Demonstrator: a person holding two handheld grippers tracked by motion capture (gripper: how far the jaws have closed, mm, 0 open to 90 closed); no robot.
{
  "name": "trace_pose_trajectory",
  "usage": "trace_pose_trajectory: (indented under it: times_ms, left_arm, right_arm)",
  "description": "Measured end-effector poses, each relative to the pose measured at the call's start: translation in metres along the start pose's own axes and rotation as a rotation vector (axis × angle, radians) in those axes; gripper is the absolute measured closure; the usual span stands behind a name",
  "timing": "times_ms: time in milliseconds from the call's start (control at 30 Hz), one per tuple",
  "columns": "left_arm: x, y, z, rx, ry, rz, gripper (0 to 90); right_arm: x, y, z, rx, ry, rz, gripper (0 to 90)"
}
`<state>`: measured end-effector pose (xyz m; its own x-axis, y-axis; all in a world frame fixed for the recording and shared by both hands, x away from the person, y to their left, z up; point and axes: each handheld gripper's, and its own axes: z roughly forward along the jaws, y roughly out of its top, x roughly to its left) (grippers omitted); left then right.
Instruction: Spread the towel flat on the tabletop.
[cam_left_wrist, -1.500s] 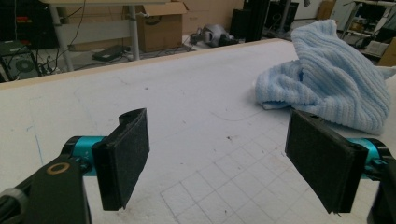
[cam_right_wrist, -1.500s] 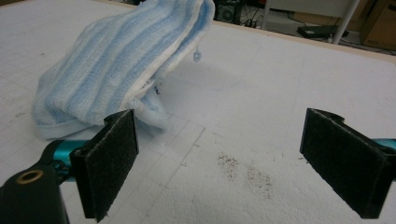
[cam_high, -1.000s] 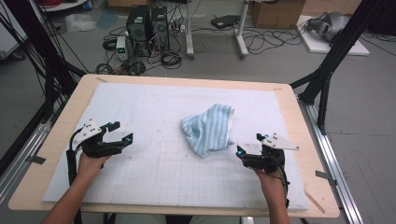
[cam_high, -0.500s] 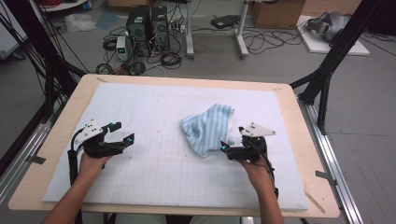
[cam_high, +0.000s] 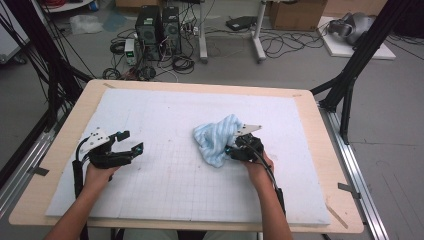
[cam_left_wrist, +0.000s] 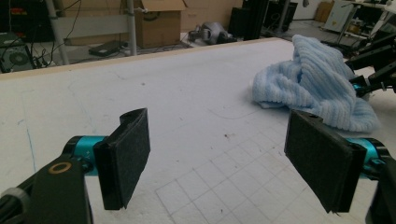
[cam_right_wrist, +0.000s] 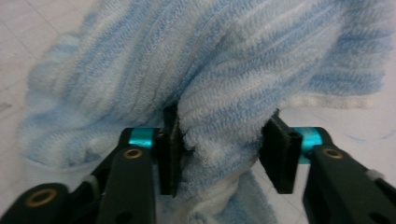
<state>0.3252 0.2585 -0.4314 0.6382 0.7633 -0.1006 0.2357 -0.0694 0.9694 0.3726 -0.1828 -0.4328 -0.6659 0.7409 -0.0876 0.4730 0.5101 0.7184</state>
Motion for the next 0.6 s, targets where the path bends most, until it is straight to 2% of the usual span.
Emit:
trace_pose_trajectory:
  times_ms: [33, 67, 133, 200, 300, 333, 400, 500, 567, 600]
  left_arm:
    - [0.001, 0.0, 0.0, -0.002, 0.001, -0.006, 22.9]
    - [0.001, 0.0, 0.0, -0.002, 0.001, -0.006, 22.9]
    - [0.001, 0.0, -0.001, -0.001, 0.002, -0.008, 23.0]
    - [0.002, 0.0, -0.001, -0.001, 0.004, -0.007, 23.1]
    - [0.002, 0.0, -0.001, -0.003, 0.011, -0.01, 23.2]
    - [0.002, 0.0, -0.001, -0.003, 0.011, -0.01, 23.2]
    - [0.002, 0.0, 0.0, -0.002, 0.011, -0.007, 23.3]
    - [0.002, 0.001, -0.001, -0.003, 0.013, -0.008, 23.3]
    - [0.004, 0.001, -0.002, -0.007, 0.024, -0.014, 23.3]
    - [0.004, 0.001, -0.002, -0.007, 0.024, -0.014, 23.3]
  right_arm:
    - [0.002, 0.001, -0.004, -0.012, 0.014, 0.014, 62.4]
    - [0.002, 0.001, -0.004, -0.012, 0.014, 0.014, 62.4]
    - [0.003, 0.001, -0.012, -0.025, 0.047, 0.046, 65.3]
    - [0.006, 0.002, -0.021, -0.043, 0.07, 0.054, 65.6]
    - [0.011, 0.006, -0.035, -0.11, 0.106, 0.055, 64.0]
    - [0.011, 0.006, -0.035, -0.11, 0.106, 0.055, 64.0]
    - [0.018, 0.014, -0.041, -0.134, 0.139, 0.05, 65.6]
    - [0.027, 0.026, -0.04, -0.157, 0.174, 0.021, 64.9]
    - [0.035, 0.035, -0.037, -0.154, 0.18, -0.012, 63.5]
    - [0.035, 0.035, -0.037, -0.154, 0.18, -0.012, 63.5]
